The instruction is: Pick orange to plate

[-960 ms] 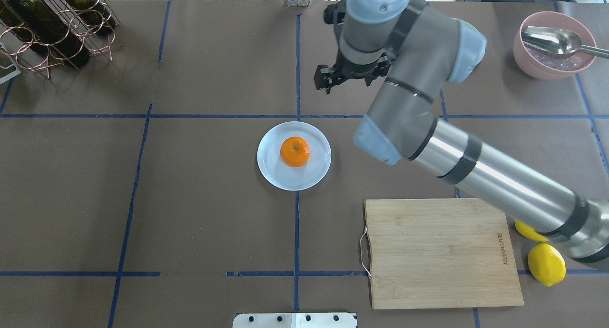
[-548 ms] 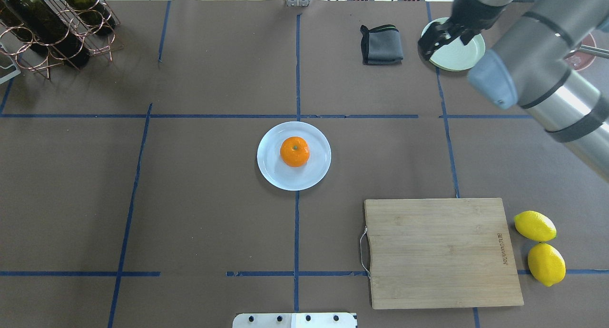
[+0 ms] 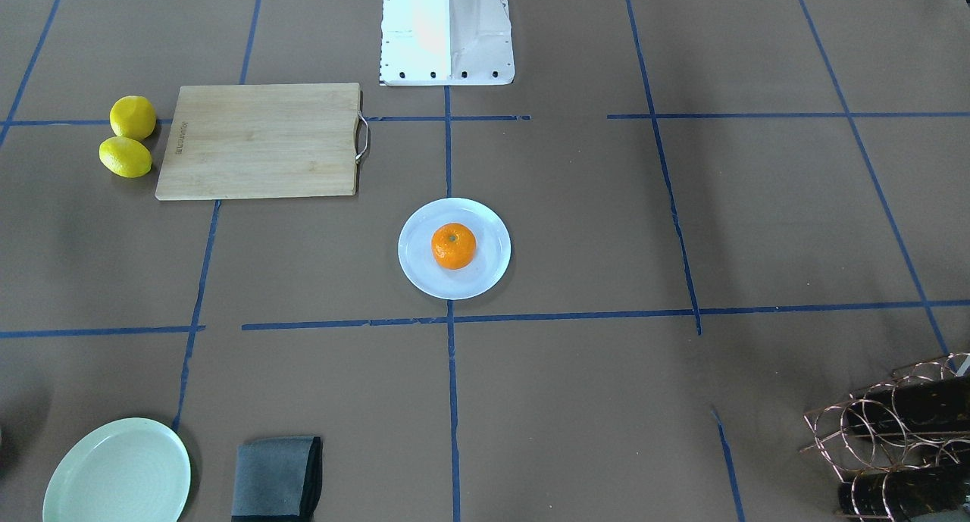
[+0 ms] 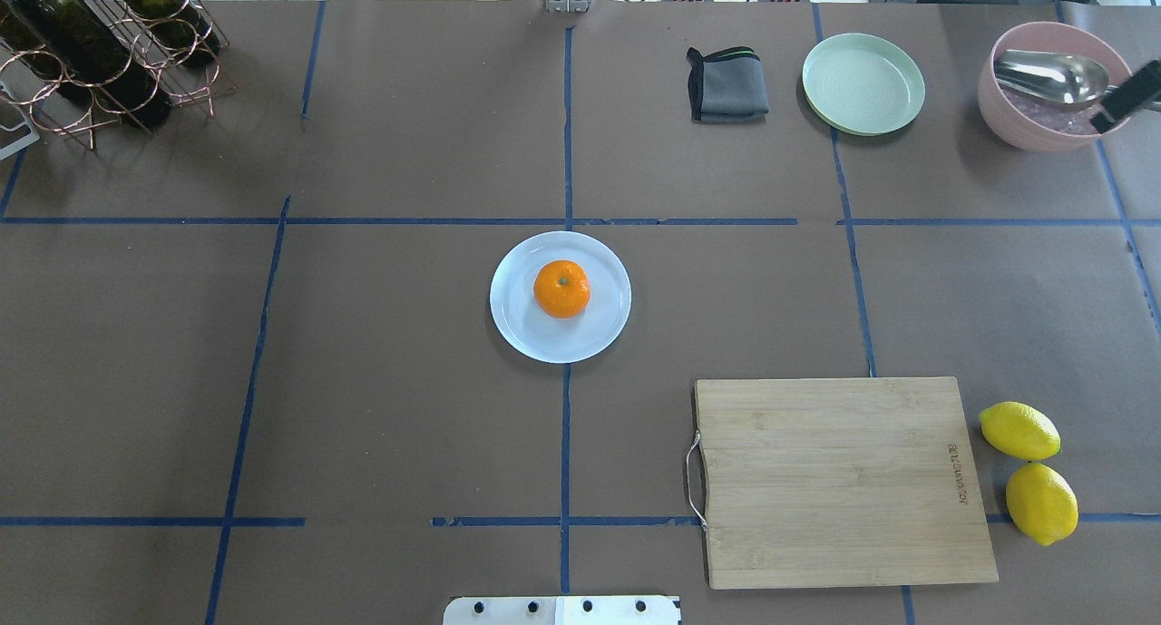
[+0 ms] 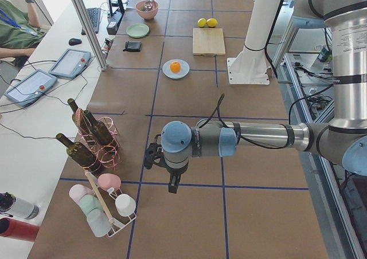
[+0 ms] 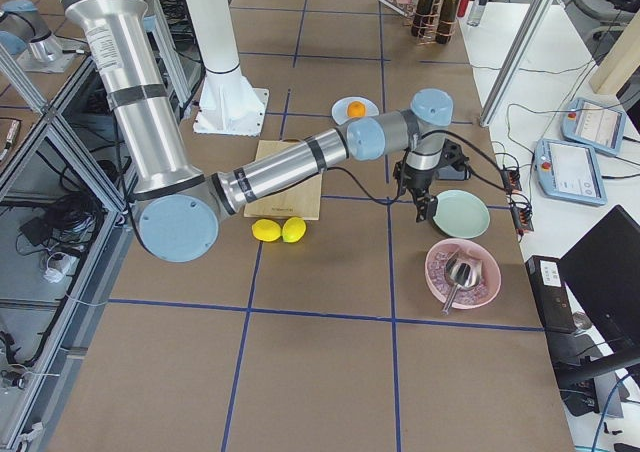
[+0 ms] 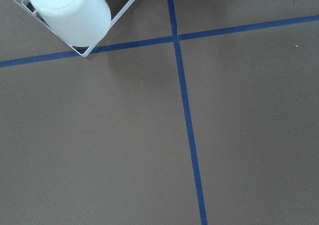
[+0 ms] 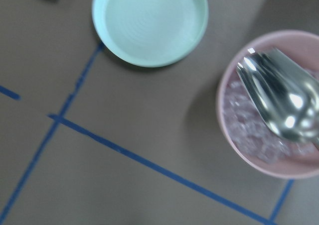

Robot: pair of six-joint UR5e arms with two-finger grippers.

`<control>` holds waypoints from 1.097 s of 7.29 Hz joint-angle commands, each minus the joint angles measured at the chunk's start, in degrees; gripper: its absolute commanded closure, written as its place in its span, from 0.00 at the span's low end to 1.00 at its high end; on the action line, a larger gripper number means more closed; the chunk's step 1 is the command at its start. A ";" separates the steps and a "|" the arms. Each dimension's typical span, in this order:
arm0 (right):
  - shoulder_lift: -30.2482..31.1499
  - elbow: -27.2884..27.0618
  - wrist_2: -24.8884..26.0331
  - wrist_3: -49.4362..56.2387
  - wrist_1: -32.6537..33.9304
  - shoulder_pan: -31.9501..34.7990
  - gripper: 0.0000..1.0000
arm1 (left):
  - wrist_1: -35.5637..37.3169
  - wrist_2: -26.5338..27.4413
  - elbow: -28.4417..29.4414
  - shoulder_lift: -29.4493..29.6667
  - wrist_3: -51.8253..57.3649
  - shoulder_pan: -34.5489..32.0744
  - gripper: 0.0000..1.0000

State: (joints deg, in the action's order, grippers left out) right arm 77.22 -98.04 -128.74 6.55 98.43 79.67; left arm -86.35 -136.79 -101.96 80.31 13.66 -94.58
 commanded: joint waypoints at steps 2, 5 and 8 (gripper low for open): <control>14.25 0.13 0.16 1.10 -0.17 9.25 0.00 | 0.04 0.29 0.18 -0.07 0.14 0.09 0.00; 15.68 0.13 -1.33 0.40 -0.17 9.45 0.00 | 0.22 0.38 0.18 -0.16 0.06 0.09 0.00; 15.77 0.04 -2.65 0.48 -0.17 9.45 0.00 | 0.22 0.38 -0.17 -0.77 0.06 0.09 0.00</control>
State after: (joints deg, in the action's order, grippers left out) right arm 92.94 -98.10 -130.65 7.00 98.27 89.12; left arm -86.08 -136.36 -102.04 79.64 13.71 -94.46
